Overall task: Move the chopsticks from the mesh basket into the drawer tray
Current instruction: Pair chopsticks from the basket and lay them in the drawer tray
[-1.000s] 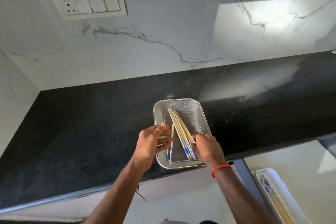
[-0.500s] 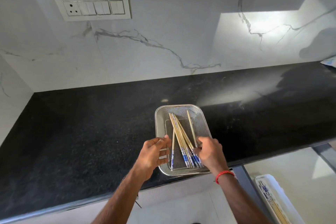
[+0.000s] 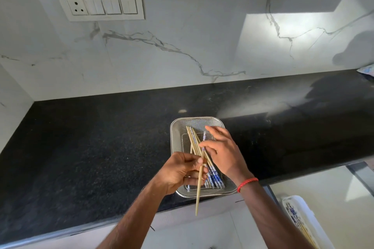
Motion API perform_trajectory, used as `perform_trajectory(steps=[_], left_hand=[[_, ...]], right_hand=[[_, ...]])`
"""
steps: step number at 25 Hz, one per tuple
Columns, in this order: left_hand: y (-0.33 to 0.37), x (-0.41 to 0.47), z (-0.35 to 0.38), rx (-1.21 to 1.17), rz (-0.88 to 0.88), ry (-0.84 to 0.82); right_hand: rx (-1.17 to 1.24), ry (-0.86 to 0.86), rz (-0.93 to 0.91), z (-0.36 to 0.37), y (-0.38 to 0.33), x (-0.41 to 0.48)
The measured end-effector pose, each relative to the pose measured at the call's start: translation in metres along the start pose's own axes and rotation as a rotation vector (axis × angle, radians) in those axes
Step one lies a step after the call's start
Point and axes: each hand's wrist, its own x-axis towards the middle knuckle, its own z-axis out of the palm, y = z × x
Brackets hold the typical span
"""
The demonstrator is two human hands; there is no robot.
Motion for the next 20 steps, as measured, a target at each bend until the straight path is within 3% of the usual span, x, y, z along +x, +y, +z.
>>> perform_trajectory(steps=[2, 4, 8, 13, 17, 20], left_hand=[[-0.001, 0.001, 0.002, -0.018, 0.006, 0.011], [-0.001, 0.004, 0.002, -0.063, 0.034, 0.068], [0.000, 0.007, -0.004, -0.117, 0.095, 0.189], [0.003, 0.008, -0.010, -0.151, 0.157, 0.228], [0.004, 0.012, -0.012, -0.178, 0.163, 0.258], [0.005, 0.015, -0.012, -0.216, 0.143, 0.246]], right_hand=[[0.063, 0.039, 0.045, 0.006, 0.001, 0.000], [0.196, 0.059, 0.218, 0.015, 0.010, -0.005], [0.057, -0.248, 0.427, 0.036, 0.028, -0.022], [0.069, -0.315, 0.481, 0.052, 0.029, -0.022], [0.145, -0.271, 0.544, 0.047, 0.032, -0.016], [0.232, -0.092, 0.573, 0.029, 0.025, -0.013]])
